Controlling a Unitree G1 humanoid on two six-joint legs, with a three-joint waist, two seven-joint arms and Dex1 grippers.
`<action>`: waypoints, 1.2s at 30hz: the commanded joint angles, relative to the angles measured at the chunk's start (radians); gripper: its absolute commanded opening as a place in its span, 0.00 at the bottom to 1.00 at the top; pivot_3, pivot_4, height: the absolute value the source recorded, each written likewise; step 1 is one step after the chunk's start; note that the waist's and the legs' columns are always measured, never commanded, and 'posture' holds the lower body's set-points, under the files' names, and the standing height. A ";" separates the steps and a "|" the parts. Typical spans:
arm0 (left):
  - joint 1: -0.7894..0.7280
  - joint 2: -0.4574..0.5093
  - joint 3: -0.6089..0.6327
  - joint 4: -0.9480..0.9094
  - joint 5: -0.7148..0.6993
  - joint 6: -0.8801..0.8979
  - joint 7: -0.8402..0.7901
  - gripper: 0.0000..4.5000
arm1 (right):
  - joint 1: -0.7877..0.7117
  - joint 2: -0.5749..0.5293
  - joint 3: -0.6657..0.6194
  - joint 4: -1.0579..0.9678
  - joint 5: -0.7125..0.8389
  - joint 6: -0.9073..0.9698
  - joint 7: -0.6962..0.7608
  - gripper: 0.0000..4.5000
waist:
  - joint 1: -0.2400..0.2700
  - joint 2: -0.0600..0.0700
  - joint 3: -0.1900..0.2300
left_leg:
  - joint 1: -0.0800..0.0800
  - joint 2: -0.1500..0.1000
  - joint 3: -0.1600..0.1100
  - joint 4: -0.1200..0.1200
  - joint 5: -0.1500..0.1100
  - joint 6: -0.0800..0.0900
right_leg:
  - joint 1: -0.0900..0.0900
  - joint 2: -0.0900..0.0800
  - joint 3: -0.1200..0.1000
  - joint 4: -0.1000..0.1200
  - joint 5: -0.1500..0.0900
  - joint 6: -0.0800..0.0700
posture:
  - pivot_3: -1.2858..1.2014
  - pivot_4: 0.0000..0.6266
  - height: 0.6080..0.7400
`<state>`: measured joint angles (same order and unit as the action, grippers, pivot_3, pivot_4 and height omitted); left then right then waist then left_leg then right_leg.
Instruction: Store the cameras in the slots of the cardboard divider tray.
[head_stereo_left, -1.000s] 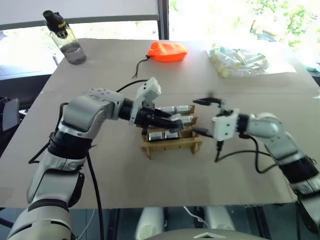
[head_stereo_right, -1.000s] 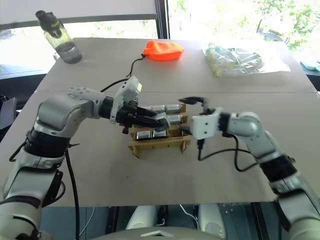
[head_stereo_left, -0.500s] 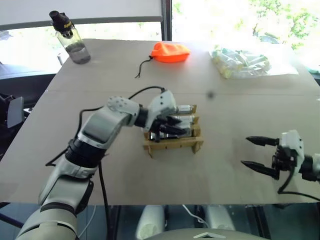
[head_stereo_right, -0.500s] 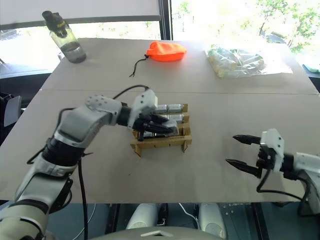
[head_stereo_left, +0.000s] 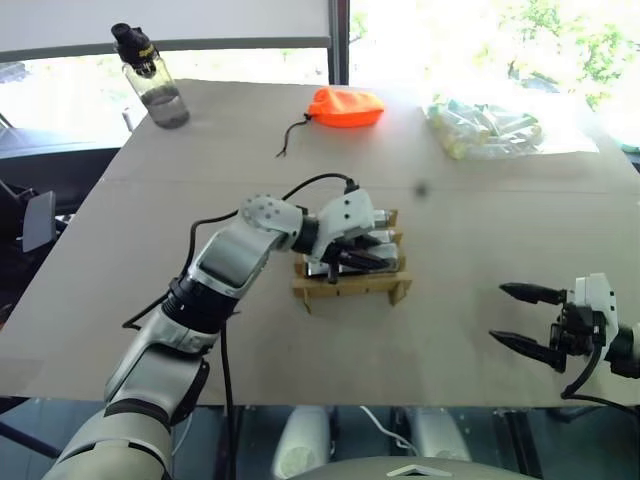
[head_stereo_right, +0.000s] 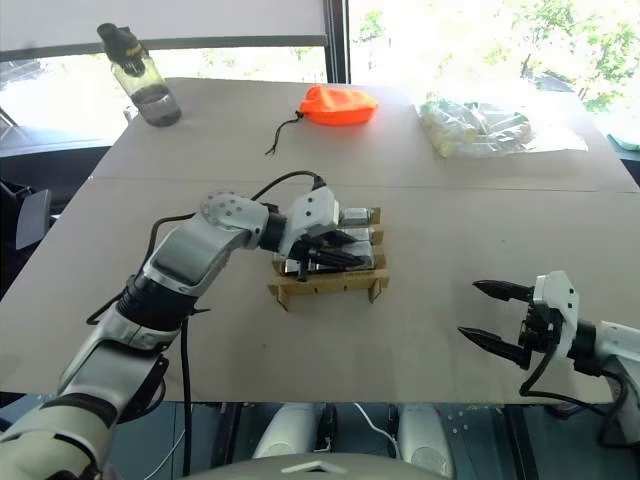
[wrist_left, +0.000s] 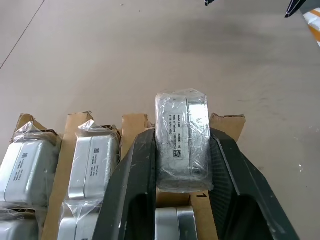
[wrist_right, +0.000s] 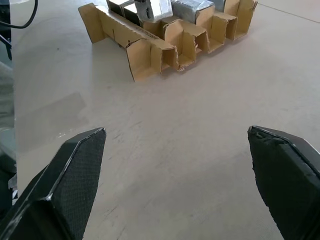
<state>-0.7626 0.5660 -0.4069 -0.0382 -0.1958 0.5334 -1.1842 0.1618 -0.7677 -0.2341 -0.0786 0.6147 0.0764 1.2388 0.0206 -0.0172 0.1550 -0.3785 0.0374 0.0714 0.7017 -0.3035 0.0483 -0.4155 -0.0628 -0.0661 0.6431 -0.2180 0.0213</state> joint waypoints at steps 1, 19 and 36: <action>0.011 0.009 -0.029 0.019 0.059 -0.039 0.011 0.18 | -0.003 0.011 -0.031 -0.036 0.009 -0.006 -0.007 1.00 | 0.000 0.000 0.000 | 0.000 0.000 0.000 0.000 0.000 0.000 | 0.000 0.000 0.000 0.000 0.000 0.000 | 0.52 0.24 0.89; -0.008 -0.014 -0.046 0.017 0.081 -0.014 -0.044 0.18 | 0.015 0.034 -0.044 -0.074 0.007 0.000 -0.035 1.00 | 0.002 0.001 0.000 | 0.000 0.000 0.000 0.000 -0.001 0.002 | 0.000 0.000 0.000 -0.001 0.000 0.000 | 0.52 0.24 0.89; 0.017 -0.005 -0.094 -0.002 0.093 0.082 -0.062 0.18 | -0.005 0.048 -0.033 -0.079 0.030 -0.010 0.026 1.00 | -0.005 0.001 0.000 | -0.001 0.000 0.000 0.000 -0.002 0.002 | -0.001 0.001 0.000 -0.001 0.000 0.000 | 0.52 0.24 0.89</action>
<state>-0.7670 0.5617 -0.4706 -0.0218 -0.1066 0.6050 -1.2323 0.1687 -0.7260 -0.2463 -0.1309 0.6162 0.0915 1.2387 0.0151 -0.0165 0.1548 -0.3796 0.0379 0.0713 0.7017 -0.3051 0.0504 -0.4164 -0.0623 -0.0661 0.6422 -0.2183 0.0216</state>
